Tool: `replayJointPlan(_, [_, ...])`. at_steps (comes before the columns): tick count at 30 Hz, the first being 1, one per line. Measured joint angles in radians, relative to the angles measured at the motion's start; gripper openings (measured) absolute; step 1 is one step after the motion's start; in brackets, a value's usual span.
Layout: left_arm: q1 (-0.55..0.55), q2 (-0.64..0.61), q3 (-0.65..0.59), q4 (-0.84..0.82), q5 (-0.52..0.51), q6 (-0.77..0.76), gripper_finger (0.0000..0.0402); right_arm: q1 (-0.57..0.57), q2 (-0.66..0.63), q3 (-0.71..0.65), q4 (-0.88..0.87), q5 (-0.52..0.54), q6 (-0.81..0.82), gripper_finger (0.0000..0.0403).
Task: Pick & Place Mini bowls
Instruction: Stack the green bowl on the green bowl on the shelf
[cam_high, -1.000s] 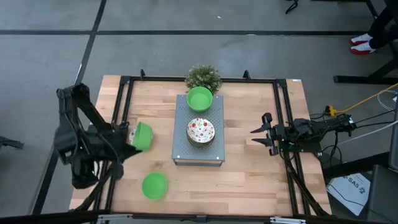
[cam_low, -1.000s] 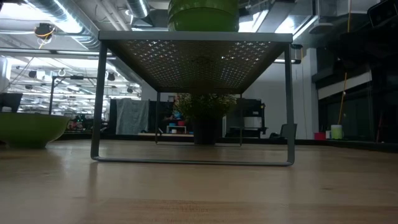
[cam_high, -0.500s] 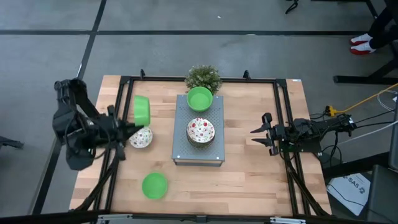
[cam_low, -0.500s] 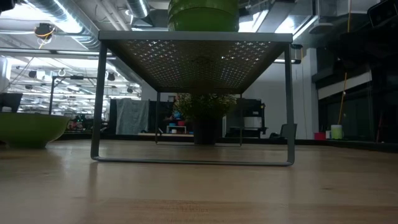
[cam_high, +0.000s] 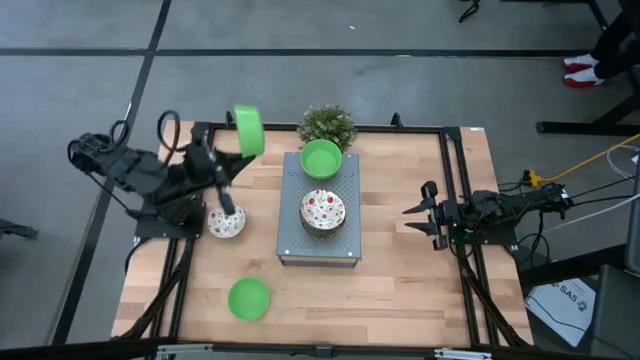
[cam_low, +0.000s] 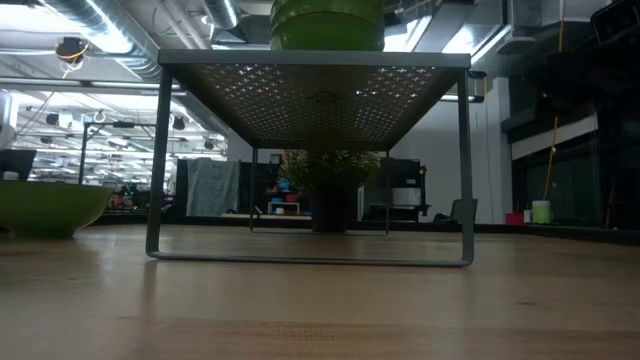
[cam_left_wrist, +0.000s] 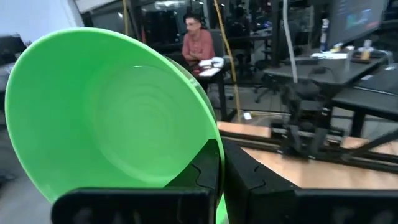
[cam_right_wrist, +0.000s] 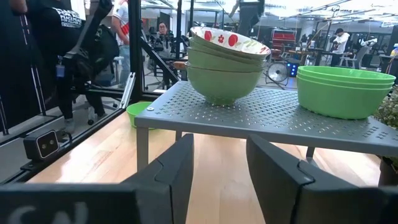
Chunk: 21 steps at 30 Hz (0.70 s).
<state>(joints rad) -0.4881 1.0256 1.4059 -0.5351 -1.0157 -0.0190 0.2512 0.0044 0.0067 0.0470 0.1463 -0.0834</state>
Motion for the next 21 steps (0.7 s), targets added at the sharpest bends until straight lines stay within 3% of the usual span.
replayJointPlan(4, [0.137,0.015,0.0,0.05,0.1,0.084,0.0003,0.0,0.0,0.0,0.0,0.0,0.0,0.0147])
replayJointPlan(12, [0.369,0.093,0.0,0.069,0.355,0.112,0.0003,0.0,0.0,0.0,0.0,0.0,0.0,0.0147])
replayJointPlan(21, [0.538,0.219,0.006,0.058,0.586,0.063,0.0003,0.0,0.0,0.0,0.0,0.0,0.0,0.0147])
